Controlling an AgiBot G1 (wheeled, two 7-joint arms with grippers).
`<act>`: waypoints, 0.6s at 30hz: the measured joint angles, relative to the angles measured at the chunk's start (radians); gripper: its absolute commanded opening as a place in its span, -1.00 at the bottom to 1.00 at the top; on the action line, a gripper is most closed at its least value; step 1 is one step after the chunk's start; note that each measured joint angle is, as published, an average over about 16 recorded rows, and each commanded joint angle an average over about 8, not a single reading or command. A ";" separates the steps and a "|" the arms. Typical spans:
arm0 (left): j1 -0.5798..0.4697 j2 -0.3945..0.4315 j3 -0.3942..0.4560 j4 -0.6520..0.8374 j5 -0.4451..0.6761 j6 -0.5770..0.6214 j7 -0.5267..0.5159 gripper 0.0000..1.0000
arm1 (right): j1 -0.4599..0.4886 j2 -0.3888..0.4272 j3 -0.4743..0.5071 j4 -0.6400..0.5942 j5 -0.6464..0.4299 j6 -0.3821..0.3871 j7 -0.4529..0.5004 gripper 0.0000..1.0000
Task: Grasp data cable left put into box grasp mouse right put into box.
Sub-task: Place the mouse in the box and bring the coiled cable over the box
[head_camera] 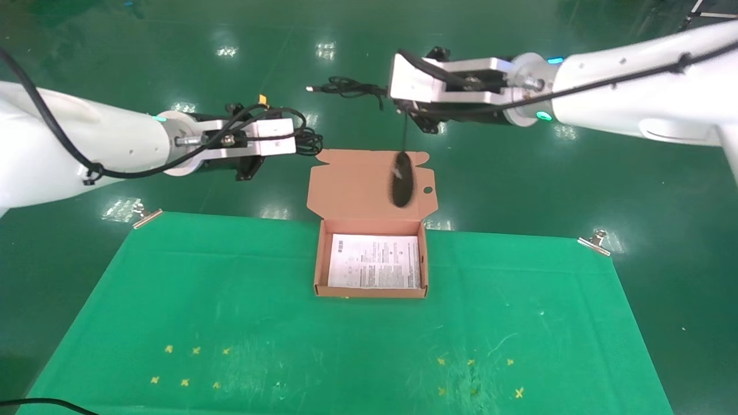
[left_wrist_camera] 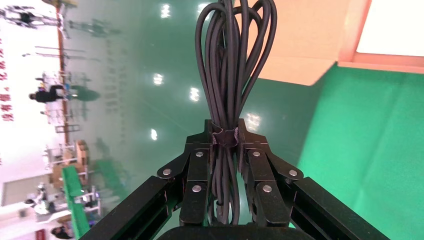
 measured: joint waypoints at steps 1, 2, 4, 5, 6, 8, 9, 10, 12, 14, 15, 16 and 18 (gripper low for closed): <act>-0.002 0.002 0.000 -0.001 0.004 -0.003 0.001 -1.00 | 0.009 -0.010 0.002 -0.018 0.005 0.003 -0.014 -1.00; -0.005 0.005 0.001 -0.002 0.009 -0.006 0.001 -1.00 | 0.019 -0.021 0.004 -0.037 0.010 0.006 -0.028 -1.00; -0.009 0.008 0.002 -0.003 0.017 -0.010 0.003 -1.00 | 0.037 -0.040 0.007 -0.070 0.019 0.009 -0.053 -1.00; -0.011 0.010 0.002 -0.004 0.020 -0.012 0.003 -1.00 | 0.045 -0.048 0.008 -0.086 0.023 0.010 -0.065 -1.00; -0.013 0.011 0.003 -0.005 0.023 -0.013 0.004 -1.00 | 0.053 -0.056 0.009 -0.101 0.027 0.010 -0.075 -1.00; -0.016 0.013 0.003 -0.006 0.028 -0.015 0.005 -1.00 | 0.067 -0.069 0.010 -0.127 0.033 0.010 -0.092 -1.00; -0.017 0.013 0.003 -0.006 0.030 -0.016 0.005 -1.00 | 0.073 -0.075 0.010 -0.138 0.035 0.009 -0.099 -1.00; -0.018 0.013 0.004 -0.006 0.031 -0.015 0.005 -1.00 | 0.078 -0.080 0.010 -0.148 0.036 0.008 -0.106 -1.00; -0.018 0.012 0.005 -0.005 0.033 -0.014 0.005 -1.00 | 0.086 -0.087 0.009 -0.164 0.037 0.006 -0.117 -1.00; -0.016 0.010 0.006 -0.003 0.034 -0.011 0.005 -1.00 | 0.088 -0.093 0.007 -0.177 0.036 0.006 -0.124 -1.00; -0.014 0.008 0.007 -0.002 0.035 -0.010 0.004 -1.00 | 0.088 -0.095 0.006 -0.182 0.035 0.006 -0.125 -1.00; -0.013 0.007 0.008 -0.001 0.035 -0.008 0.003 -1.00 | 0.086 -0.096 0.005 -0.186 0.034 0.007 -0.126 -1.00; -0.009 0.003 0.010 0.002 0.037 -0.002 0.001 -1.00 | 0.082 -0.099 0.001 -0.194 0.031 0.007 -0.127 -1.00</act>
